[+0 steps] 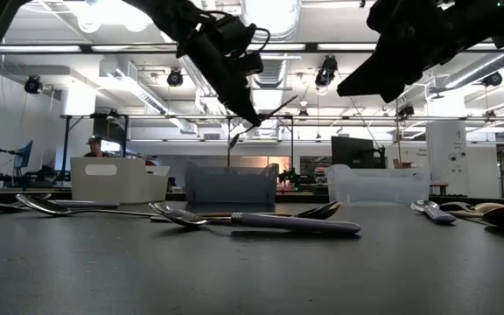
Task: Sort silverware by color (type)
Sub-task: Put the gold spoon into the black bin
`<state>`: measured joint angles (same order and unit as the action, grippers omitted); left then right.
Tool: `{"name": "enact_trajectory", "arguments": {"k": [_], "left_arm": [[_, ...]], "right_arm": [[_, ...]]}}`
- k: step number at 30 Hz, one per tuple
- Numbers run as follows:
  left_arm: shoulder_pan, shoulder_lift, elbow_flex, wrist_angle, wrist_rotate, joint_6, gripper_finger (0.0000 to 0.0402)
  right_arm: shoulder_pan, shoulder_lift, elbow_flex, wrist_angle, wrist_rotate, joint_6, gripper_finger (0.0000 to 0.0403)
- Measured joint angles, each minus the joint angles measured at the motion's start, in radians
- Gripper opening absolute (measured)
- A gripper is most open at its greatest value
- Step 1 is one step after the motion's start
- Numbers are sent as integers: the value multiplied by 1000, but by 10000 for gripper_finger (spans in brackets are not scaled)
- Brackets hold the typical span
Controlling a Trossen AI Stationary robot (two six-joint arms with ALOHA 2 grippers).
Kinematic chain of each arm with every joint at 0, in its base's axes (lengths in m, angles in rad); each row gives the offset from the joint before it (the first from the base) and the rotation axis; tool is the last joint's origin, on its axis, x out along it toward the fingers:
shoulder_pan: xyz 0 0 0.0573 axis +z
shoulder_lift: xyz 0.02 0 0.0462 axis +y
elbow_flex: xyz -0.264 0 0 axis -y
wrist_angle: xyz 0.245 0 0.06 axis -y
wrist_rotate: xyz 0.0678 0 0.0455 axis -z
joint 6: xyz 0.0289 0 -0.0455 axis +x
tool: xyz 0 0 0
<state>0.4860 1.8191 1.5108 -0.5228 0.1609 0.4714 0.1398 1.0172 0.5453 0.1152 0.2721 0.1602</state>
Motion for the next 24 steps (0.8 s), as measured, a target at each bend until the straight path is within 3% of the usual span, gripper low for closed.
{"name": "enact_trajectory", "arguments": {"k": [7,12,20,24], "left_arm": [[52,0,-2,9,150,19,0],[79,-6,-46,112,262,31,0],[80,-56,-200,407,449,-153,0],[44,-128,-359,672,461,-301,0]], "right_arm": [[-3,0,0,79,125,-58,54],[-40,0,16,127,213,-125,54],[-145,0,90,131,229,-222,54],[-149,0,89,130,225,-271,54]]}}
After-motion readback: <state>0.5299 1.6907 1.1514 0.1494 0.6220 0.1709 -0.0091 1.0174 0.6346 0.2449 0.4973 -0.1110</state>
